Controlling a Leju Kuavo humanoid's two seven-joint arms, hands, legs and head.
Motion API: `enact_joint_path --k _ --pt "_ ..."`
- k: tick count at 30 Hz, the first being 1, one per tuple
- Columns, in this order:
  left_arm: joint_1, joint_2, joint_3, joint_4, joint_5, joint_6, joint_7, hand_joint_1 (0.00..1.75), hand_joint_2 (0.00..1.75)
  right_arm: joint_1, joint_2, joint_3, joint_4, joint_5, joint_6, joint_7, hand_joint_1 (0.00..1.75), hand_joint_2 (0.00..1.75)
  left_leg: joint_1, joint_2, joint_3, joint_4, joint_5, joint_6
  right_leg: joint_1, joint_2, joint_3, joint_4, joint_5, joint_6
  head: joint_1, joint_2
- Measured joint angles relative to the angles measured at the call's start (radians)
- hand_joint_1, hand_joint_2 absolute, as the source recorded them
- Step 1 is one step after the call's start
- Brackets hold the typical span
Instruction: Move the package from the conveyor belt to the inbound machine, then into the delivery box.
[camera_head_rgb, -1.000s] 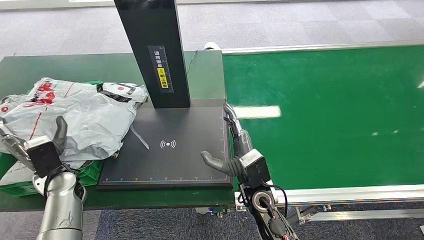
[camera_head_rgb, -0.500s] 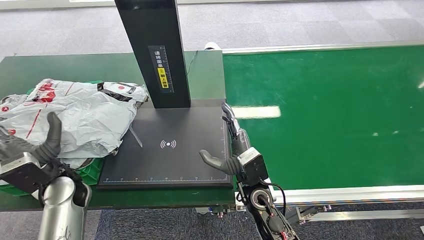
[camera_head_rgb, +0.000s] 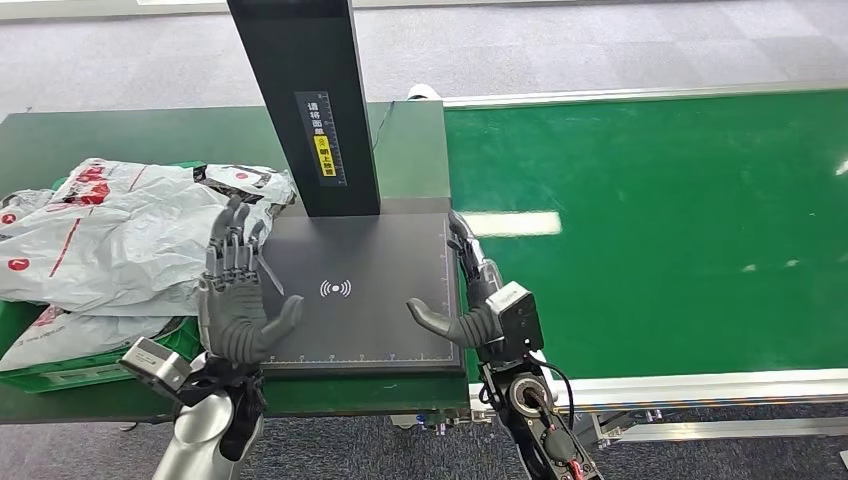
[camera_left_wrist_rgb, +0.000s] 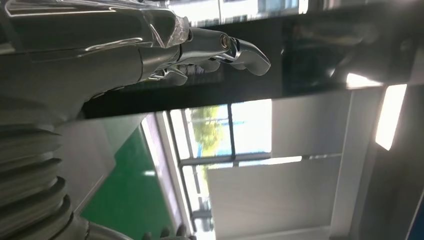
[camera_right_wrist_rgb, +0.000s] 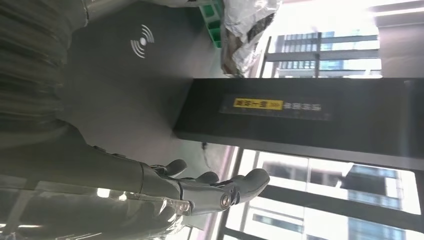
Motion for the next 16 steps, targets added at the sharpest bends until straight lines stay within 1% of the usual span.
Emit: enact_joint_path --k 5,9,11,16 --pt "0.015 -0.007 -0.016 0.028 -0.002 -0.045 0.017 0.0 1.75 0.003 -0.001 -0.007 0.02 -0.012 0.011 0.027 0.0 1.75 0.0 0.0 0.0 0.0 0.0 0.0 0.0 0.0 0.0 0.0 0.0 0.0 0.0 0.0" --pt "0.014 -0.008 -0.028 0.068 -0.012 -0.148 0.063 0.0 1.75 0.006 -0.001 -0.014 0.036 -0.03 0.065 0.062 0.0 1.75 0.0 0.0 0.0 0.0 0.0 0.0 0.0 0.0 0.0 0.0 0.0 0.0 0.0 0.0" --pt "0.013 -0.009 -0.038 0.097 -0.038 -0.178 0.074 0.0 1.75 0.008 -0.001 -0.017 0.043 -0.027 0.084 0.066 0.0 1.75 0.0 0.0 0.0 0.0 0.0 0.0 0.0 0.0 0.0 0.0 0.0 0.0 0.0 0.0" --pt "0.005 -0.017 -0.056 0.163 -0.054 -0.222 0.1 0.0 1.75 0.019 -0.001 -0.027 0.047 0.018 0.067 0.058 0.0 1.75 0.0 0.0 0.0 0.0 0.0 0.0 0.0 0.0 0.0 0.0 0.0 0.0 0.0 0.0"
